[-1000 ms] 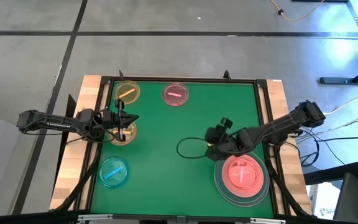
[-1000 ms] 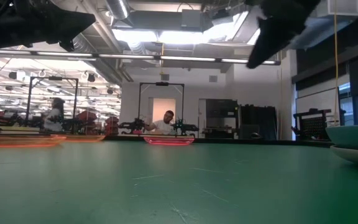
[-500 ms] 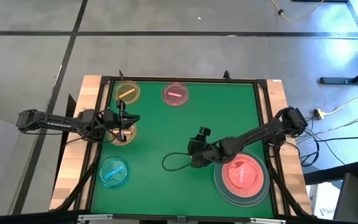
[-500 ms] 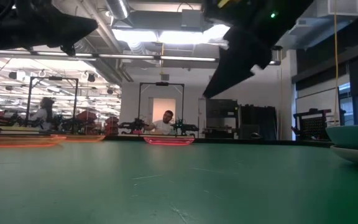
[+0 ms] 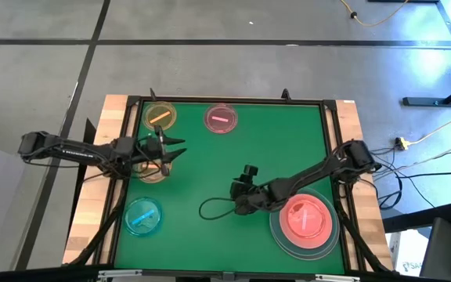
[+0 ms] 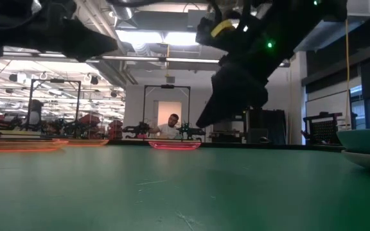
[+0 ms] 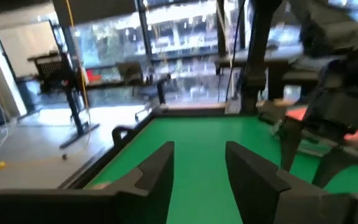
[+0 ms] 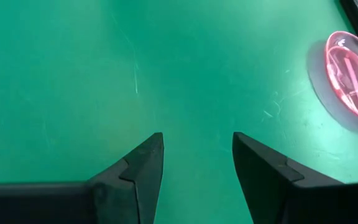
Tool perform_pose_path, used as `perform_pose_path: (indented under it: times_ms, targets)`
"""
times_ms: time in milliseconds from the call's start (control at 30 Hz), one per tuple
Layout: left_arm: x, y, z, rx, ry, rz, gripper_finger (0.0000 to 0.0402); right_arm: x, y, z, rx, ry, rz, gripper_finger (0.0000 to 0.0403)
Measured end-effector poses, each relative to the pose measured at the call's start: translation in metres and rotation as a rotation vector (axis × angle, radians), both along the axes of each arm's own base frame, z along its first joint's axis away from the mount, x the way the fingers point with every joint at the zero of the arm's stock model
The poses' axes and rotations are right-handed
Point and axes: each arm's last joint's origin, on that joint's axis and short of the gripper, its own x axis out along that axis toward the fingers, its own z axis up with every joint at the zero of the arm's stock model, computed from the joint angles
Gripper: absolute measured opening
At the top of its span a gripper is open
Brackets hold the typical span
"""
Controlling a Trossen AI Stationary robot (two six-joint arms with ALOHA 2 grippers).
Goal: Stack plastic plates
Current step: Stack the light red plate on top of the light red plate
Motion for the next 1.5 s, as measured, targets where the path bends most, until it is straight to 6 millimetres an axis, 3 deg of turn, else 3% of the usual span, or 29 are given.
perform_pose_path:
  times_ms: [433, 700, 967, 1233, 1500]
  targets:
    - [0.065, 0.024, -0.028, -0.016, 0.359, 0.186, 0.0140, 0.005, 0.002, 0.001, -0.002, -0.042, 0.030, 0.0183]
    - [0.113, 0.049, -0.047, -0.059, 0.587, 0.191, 0.0140, 0.004, 0.002, -0.001, -0.012, -0.020, 0.034, 0.0183]
    - [0.151, 0.092, -0.060, -0.025, 0.697, 0.231, 0.0140, 0.004, 0.002, -0.001, -0.007, -0.023, 0.028, 0.0183]
    - [0.165, 0.132, -0.084, -0.102, 0.786, 0.247, 0.0140, 0.004, 0.002, 0.000, -0.002, -0.031, 0.023, 0.0183]
    - [0.165, 0.141, -0.096, -0.135, 0.814, 0.235, 0.0138, 0.004, 0.002, 0.000, -0.002, -0.030, 0.024, 0.0183]
